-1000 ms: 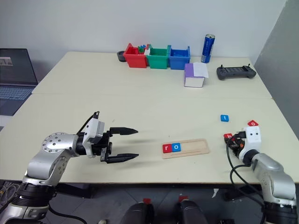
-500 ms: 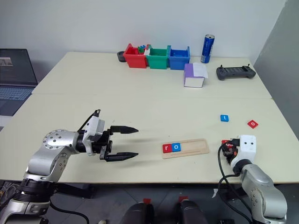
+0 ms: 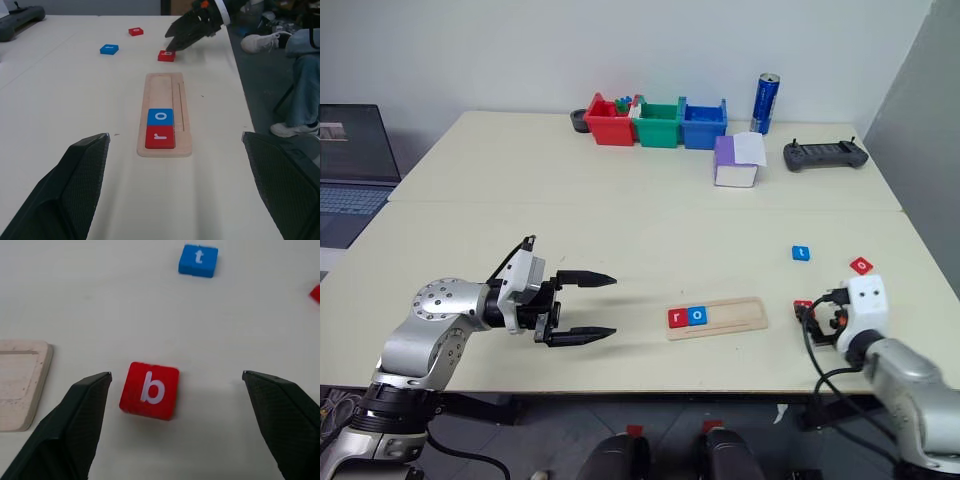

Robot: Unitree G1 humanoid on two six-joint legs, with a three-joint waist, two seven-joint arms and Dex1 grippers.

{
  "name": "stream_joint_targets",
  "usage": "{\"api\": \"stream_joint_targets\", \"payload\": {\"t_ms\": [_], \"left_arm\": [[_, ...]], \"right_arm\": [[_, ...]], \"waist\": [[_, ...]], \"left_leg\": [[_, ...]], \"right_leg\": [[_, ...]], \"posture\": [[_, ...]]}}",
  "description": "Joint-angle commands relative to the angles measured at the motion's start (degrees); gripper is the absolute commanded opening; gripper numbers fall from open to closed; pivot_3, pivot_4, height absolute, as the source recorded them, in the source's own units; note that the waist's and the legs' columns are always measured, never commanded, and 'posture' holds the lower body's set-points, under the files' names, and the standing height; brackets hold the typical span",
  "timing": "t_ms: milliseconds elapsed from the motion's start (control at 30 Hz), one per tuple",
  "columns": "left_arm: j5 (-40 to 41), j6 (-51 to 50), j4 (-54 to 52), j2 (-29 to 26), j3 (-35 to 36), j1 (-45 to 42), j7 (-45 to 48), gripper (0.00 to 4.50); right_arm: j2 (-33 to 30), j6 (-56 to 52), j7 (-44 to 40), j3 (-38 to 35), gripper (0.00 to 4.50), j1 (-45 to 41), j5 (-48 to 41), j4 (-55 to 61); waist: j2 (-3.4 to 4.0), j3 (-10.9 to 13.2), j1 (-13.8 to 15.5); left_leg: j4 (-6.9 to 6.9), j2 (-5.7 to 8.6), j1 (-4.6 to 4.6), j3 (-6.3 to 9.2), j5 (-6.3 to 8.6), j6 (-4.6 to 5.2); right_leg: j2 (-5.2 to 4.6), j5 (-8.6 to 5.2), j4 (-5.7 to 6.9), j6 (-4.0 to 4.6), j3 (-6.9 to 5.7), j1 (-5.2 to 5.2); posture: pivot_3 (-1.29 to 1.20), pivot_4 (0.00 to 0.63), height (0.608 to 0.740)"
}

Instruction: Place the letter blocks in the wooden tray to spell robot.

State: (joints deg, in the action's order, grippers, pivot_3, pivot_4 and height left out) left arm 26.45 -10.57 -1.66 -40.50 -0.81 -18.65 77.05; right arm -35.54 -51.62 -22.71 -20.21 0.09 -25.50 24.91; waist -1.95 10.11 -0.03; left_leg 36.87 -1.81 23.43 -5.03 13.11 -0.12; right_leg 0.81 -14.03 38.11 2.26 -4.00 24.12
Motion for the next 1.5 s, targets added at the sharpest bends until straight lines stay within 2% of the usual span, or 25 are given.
{"api": "stream_joint_targets", "payload": {"t_ms": [33,100,200,333,467,567,933,1067,1267,1367,1500], "left_arm": [[0.0,0.3,-1.94,-0.72,0.51,0.09,-0.18,4.5],[0.03,0.15,-2.31,-0.74,0.52,0.36,-0.37,4.5],[0.14,-0.03,-2.71,-0.8,0.63,0.59,-0.59,4.5],[0.16,0.06,-2.74,-1.17,1.04,0.59,-0.61,4.5],[0.42,-0.49,-4.28,-1.85,1.68,1.33,-1.28,4.5],[0.82,-1.05,-5.87,-2.48,2.32,2.53,-1.97,4.5],[1.18,-1.76,-9.09,-3.29,2.65,4.64,-3.03,4.5],[1.2,-2.06,-9.74,-3.7,3.13,5.31,-3.63,4.5],[1.24,-1.62,-9.35,-4.15,3.41,5.6,-3.85,4.5],[1.06,-1.33,-8.87,-4.02,3.22,5.38,-3.69,4.5],[0.83,-0.75,-8.15,-3.88,2.98,5.04,-3.33,4.5]], "right_arm": [[-10.1,8.87,-15.56,1.35,4.49,-1.98,-0.11,-4.99],[-15.43,15.93,-25.81,5.16,4.49,-3.16,0.85,-10.44],[-20.03,25.18,-39.28,11.67,4.49,-9.24,3.08,-23.47],[-22.01,39.82,-53.94,20.33,4.49,-18.89,9.36,-40.4],[-21.19,51.29,-62.09,26.08,4.49,-28.72,15.3,-55.32],[-20.38,56.15,-65.87,28.32,4.49,-33.01,17.8,-61.9],[-14.8,63.12,-62.42,30.97,4.49,-41.51,24.85,-76.54],[-14.07,63.15,-63.8,30.93,3.59,-42.2,25.7,-79.12],[-14.31,64.17,-64.96,30.98,1.49,-42.98,26.18,-80.14],[-14.96,63.08,-67.58,30.56,1.47,-43.93,24.8,-74.75],[-15.5,56.57,-69.77,30.43,1.47,-43.85,20.5,-59.46]], "waist": [[0.01,0.01,-0.01],[-0.01,0.0,0.0],[-0.02,0.01,-0.1],[0.0,0.02,-0.05],[0.02,0.04,-0.04],[0.02,0.04,-0.05],[0.04,0.05,-0.06],[0.04,0.04,-0.08],[0.04,0.04,-0.03],[0.05,0.04,-0.04],[0.1,0.08,-0.33]], "left_leg": [[0.01,0.0,0.0,0.0,0.0,0.01],[-0.01,0.0,-0.02,0.02,0.02,0.04],[0.0,-0.02,-0.03,0.03,0.05,0.08],[0.02,0.0,-0.03,0.02,0.05,0.08],[0.05,0.01,-0.02,-0.05,0.05,0.08],[0.06,0.0,-0.03,-0.07,0.04,0.07],[0.08,-0.01,-0.1,-0.16,0.03,0.05],[0.08,-0.02,-0.18,-0.21,0.02,0.04],[0.07,-0.01,-0.28,-0.25,0.03,0.05],[0.07,-0.01,-0.32,-0.31,0.03,0.05],[0.07,0.01,-0.45,-0.54,0.03,0.05]], "right_leg": [[0.0,0.0,0.0,0.0,0.0,0.0],[0.01,0.0,-0.04,0.0,-0.03,-0.02],[0.06,0.0,-0.08,0.01,-0.03,-0.03],[0.05,0.0,-0.06,0.01,-0.01,-0.03],[0.05,0.0,-0.04,0.01,0.04,-0.01],[0.04,-0.01,-0.03,0.03,0.07,-0.01],[0.01,-0.01,0.08,0.06,0.15,-0.03],[0.01,-0.01,0.12,0.07,0.19,-0.06],[0.0,-0.03,0.14,0.11,0.22,-0.13],[0.0,-0.04,0.2,0.12,0.26,-0.12],[-0.06,-0.12,0.57,0.24,0.47,-0.03]], "posture": [[0.0,0.15,0.74],[0.0,0.15,0.74],[0.0,0.15,0.74],[0.0,0.15,0.74],[0.0,0.15,0.74],[0.0,0.15,0.74],[0.0,0.15,0.74],[0.0,0.15,0.74],[0.0,0.15,0.74],[0.0,0.15,0.74],[0.0,0.15,0.74]]}}
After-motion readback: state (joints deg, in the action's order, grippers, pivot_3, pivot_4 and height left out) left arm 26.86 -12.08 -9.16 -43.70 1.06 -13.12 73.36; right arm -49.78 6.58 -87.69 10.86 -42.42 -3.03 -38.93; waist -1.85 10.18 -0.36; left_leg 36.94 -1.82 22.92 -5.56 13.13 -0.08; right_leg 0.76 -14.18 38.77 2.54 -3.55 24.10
